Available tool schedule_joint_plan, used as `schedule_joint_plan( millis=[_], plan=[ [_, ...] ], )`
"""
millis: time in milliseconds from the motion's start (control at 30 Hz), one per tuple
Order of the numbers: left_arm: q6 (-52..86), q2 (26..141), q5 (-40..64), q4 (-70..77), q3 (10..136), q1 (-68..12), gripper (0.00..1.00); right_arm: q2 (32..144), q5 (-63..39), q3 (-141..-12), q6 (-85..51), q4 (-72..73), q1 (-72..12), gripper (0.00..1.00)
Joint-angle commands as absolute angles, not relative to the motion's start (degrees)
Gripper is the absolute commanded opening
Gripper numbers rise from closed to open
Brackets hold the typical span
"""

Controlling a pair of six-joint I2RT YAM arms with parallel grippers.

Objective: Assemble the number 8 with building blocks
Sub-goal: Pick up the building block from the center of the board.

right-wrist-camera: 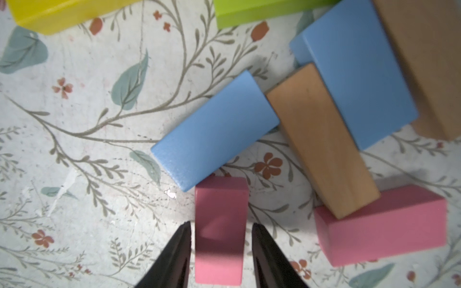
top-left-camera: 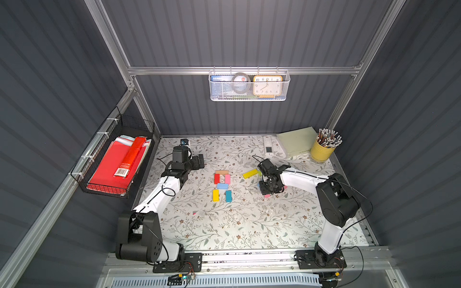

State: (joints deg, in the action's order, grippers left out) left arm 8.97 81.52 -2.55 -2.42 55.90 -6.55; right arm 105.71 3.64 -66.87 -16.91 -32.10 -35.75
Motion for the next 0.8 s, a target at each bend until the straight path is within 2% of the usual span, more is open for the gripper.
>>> schedule_joint_plan(
  millis=[0,67,267,433,600,767],
  plan=[
    [7.8,81.5,-2.4,-2.4,55.7,-6.2,0.99,107.3,3.6,-67.2,-16.8,-32.1,-36.2,0.44],
    [7.8,81.4,-2.4,-2.4,55.6,-6.2,0.99,107.5,3.9,-67.3,-16.8,-32.3,-36.4,0.43],
    [7.8,81.6,-2.4,-2.4,55.7,-6.2,0.99,106.3,5.5,-67.4,-16.1,-32.9,-36.3,0.27],
    [7.8,81.3,-2.5,-2.3,55.6,-6.2,0.99,99.6,6.9,-67.1,-10.3,-32.6,-38.0,0.25],
    [7.8,81.1,-2.5,-2.3,55.7,-6.2,0.99,94.9,4.7,-70.4,2.2,-31.8,-45.4,0.20],
    [7.8,80.7,-2.6,-2.5,55.5,-6.2,0.99,100.7,3.9,-78.9,13.3,-35.3,-55.1,0.18]
  ],
)
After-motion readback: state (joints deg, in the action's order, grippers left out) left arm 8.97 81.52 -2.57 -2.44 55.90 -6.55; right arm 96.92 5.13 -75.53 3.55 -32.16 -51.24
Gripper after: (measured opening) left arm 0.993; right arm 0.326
